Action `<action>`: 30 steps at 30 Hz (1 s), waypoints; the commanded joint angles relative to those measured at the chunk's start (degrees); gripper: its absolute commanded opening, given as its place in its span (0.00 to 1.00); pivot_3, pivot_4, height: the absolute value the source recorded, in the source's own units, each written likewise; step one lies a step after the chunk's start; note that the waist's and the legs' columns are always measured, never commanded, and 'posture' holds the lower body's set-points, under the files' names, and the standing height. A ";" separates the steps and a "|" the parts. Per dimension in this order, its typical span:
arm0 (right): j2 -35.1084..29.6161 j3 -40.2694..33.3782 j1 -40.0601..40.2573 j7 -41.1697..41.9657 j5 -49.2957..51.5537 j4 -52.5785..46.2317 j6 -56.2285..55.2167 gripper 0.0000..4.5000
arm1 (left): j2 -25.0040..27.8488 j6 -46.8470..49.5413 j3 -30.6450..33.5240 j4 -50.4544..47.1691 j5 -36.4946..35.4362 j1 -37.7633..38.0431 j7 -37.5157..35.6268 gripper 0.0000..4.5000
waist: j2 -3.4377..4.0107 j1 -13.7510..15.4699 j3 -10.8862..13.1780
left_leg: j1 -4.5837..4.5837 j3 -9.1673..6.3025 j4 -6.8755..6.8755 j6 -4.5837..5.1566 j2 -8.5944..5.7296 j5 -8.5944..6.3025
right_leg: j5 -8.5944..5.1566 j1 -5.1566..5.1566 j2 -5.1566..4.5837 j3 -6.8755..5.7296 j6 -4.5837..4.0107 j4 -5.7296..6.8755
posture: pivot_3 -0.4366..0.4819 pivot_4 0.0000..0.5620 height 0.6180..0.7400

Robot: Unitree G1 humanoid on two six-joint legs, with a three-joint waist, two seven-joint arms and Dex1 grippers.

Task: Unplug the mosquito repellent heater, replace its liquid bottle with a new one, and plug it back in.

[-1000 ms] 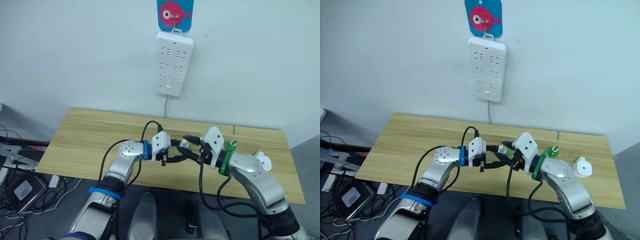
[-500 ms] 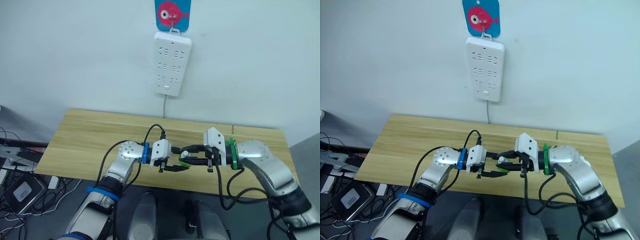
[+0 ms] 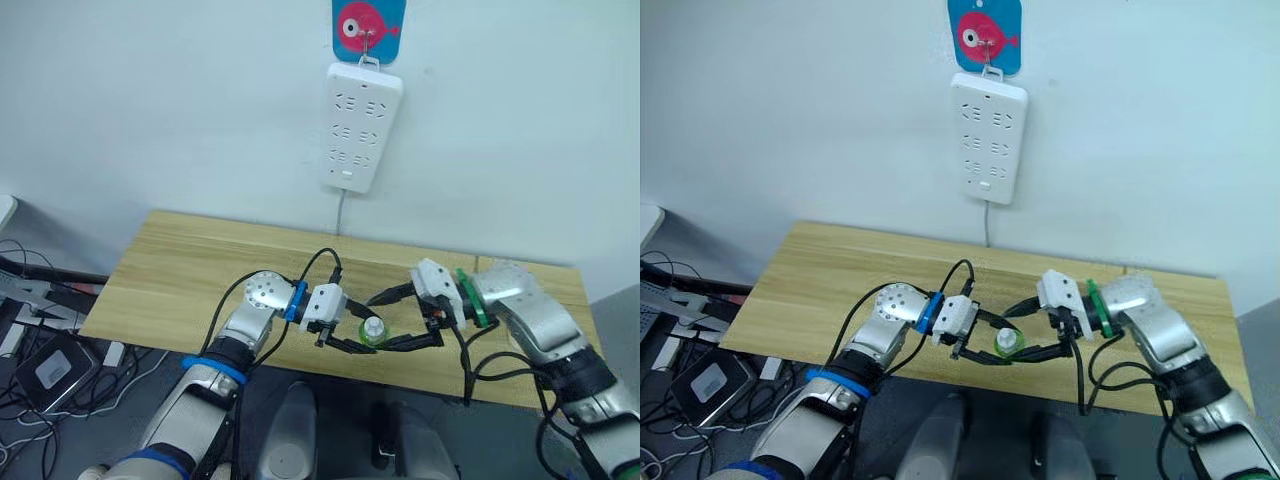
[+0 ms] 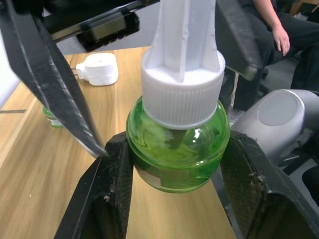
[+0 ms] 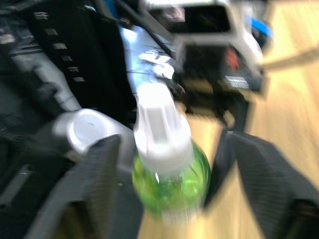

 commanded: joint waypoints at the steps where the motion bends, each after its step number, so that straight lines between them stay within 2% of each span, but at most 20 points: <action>1: -1.66 -6.21 6.44 -7.01 3.06 -9.92 5.99 0.99 | -0.53 0.52 2.09 0.95 -1.32 -0.45 1.92 0.48 | 0.01 -0.35 -0.01 | 0.00 0.00 -0.01 0.00 0.00 0.00 | 0.00 -0.01 0.00 0.00 0.00 0.01 | 0.74 0.44 1.00; 5: -1.39 -10.25 15.57 -14.24 4.36 -18.84 9.72 0.99 | -0.35 2.16 3.43 0.71 -1.57 -0.14 3.88 0.48 | 0.00 -1.16 -0.01 | -0.01 -0.03 -0.05 0.00 0.00 0.00 | 0.01 0.00 0.00 -0.03 -0.02 0.00 | 0.73 0.43 1.00; 7: 1.26 -10.40 18.28 -19.67 3.37 -22.24 10.28 0.99 | -0.41 3.27 4.09 0.41 -1.43 0.06 5.22 0.48 | 0.00 -1.49 -0.02 | -0.02 -0.01 -0.03 0.00 -0.02 0.00 | 0.00 -0.01 -0.01 0.01 0.01 0.00 | 0.72 0.43 1.00; 11: 8.33 -8.37 18.97 -31.04 -1.34 -25.13 9.25 0.99 | -0.55 4.87 4.73 -0.57 -1.07 0.44 7.40 0.48 | 0.01 -2.40 -0.03 | 0.03 -0.01 0.00 -0.01 0.00 0.01 | -0.04 0.02 0.00 0.01 0.14 0.03 | 0.73 0.41 1.00; 14: 11.64 -6.80 17.61 -35.63 -3.55 -25.75 9.18 0.99 | -0.54 5.79 4.68 -1.27 -1.00 0.63 8.13 0.48 | 0.00 -2.97 -0.03 | 0.03 -0.01 0.01 0.00 -0.01 0.03 | -0.03 0.02 0.00 0.01 0.15 0.03 | 0.73 0.41 1.00; 23: 13.34 -2.56 11.66 -39.28 -6.99 -22.51 10.26 0.99 | -0.61 4.38 4.01 -0.88 -0.26 0.29 7.87 0.48 | 0.00 -3.08 -0.04 | 0.01 -0.02 -0.04 0.00 -0.01 0.03 | -0.03 0.00 -0.01 -0.02 0.15 0.00 | 0.73 0.39 1.00; 30: 9.29 -8.21 11.94 -36.85 -4.94 -21.21 9.71 0.99 | -0.64 3.96 4.07 -0.28 -0.15 0.22 7.96 0.48 | 0.00 -3.00 -0.04 | 0.00 -0.02 -0.03 0.00 -0.02 0.03 | -0.03 0.01 -0.02 -0.02 0.15 0.00 | 0.73 0.40 1.00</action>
